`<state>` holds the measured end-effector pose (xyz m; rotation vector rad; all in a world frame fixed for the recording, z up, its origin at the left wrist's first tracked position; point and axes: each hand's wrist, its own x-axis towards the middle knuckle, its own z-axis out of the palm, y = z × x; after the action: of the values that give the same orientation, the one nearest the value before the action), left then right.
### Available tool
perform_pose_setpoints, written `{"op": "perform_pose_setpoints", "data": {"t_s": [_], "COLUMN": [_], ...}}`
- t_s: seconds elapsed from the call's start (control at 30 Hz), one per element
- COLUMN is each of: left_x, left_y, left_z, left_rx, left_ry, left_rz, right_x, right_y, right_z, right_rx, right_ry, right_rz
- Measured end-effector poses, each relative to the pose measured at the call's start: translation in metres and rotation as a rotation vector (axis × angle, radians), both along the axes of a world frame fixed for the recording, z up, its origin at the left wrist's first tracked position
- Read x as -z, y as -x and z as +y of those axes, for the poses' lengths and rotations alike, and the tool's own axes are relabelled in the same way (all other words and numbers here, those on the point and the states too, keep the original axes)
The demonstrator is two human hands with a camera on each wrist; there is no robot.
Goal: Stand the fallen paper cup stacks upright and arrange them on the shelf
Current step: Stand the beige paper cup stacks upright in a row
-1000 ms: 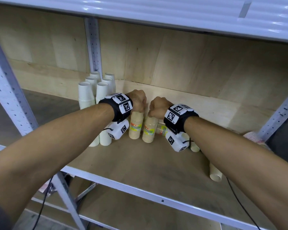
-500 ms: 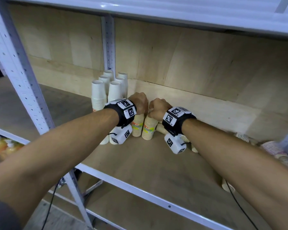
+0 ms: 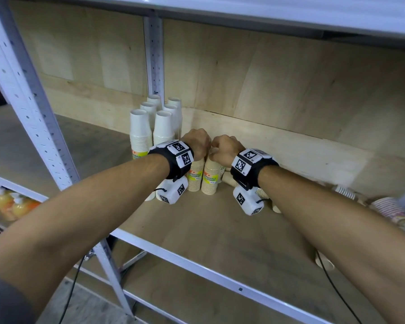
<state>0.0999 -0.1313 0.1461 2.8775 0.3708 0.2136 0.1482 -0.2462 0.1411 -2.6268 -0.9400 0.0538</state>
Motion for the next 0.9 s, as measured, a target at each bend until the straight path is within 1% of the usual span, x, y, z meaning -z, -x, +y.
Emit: {"op": "perform_pose_setpoints", "data": {"t_s": [0.17,0.27,0.43,0.57,0.73,0.9], "left_x": [-0.002,-0.009,-0.019,-0.014,0.0,0.028], "left_y": [-0.012,-0.018,-0.031,-0.043,-0.056,-0.068], "left_z": [0.005,0.004,-0.015,-0.035,-0.06,-0.083], "left_rx": [0.012,0.063,0.151,0.211,0.284,0.318], "left_ry": [0.079,0.101,0.102,0.127,0.151,0.086], "left_rz": [-0.051,-0.077,-0.103,-0.059,0.041,0.093], "right_x": [-0.001,-0.006,-0.011,-0.01,0.001,0.015], "right_y": [-0.011,-0.02,-0.039,-0.05,-0.063,-0.077], "right_z": [-0.008,-0.019,-0.046,-0.072,-0.101,-0.119], "right_rx": [0.048,0.07,0.169,0.217,0.279,0.298], "right_ry": [0.015,0.004,0.016,0.046,0.096,0.145], "right_rz": [-0.026,-0.035,-0.036,-0.026,0.021,0.081]}}
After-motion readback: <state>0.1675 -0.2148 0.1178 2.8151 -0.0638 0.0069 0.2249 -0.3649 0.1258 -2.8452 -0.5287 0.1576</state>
